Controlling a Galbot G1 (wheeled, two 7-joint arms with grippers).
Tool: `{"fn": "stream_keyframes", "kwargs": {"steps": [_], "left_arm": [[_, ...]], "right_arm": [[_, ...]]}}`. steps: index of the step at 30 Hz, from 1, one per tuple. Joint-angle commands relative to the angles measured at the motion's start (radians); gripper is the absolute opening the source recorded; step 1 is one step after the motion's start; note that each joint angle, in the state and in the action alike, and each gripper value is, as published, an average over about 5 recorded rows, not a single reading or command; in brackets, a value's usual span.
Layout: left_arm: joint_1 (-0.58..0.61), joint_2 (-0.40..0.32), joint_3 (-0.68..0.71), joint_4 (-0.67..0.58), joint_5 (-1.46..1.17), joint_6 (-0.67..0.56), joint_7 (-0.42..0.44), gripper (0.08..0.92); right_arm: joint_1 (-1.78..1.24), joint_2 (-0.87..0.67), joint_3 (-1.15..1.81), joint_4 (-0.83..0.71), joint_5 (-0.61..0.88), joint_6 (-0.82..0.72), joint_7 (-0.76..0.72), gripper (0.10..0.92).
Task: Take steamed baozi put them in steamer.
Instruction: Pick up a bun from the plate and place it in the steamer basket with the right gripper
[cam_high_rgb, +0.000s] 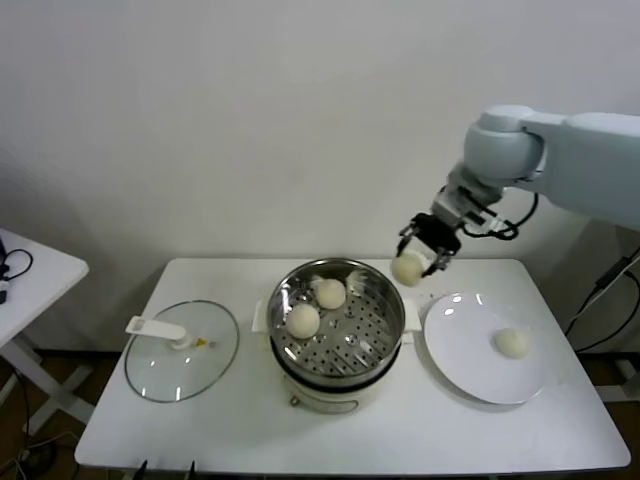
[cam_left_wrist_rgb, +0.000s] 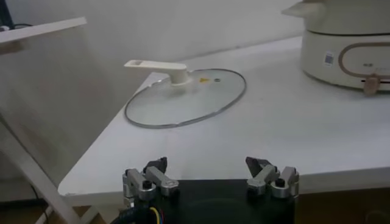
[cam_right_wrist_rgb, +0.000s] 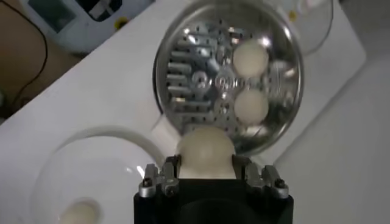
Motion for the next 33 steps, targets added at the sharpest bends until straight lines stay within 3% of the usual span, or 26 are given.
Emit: {"fn": "stream_keyframes", "kwargs": {"steps": [1, 13, 33], "left_arm": [[0.0, -0.004, 0.002, 0.005, 0.002, 0.0, -0.001, 0.823], [-0.007, -0.016, 0.0, 0.005, 0.003, 0.008, 0.0, 0.823], [-0.01, -0.02, -0.008, 0.019, 0.0, 0.003, -0.001, 0.823]], "right_arm": [[-0.054, 0.117, 0.098, 0.219, -0.144, 0.067, 0.046, 0.586], [-0.307, 0.232, 0.106, 0.139, -0.439, 0.083, 0.11, 0.585], [-0.453, 0.282, 0.112, 0.048, -0.53, 0.074, 0.129, 0.585]]}}
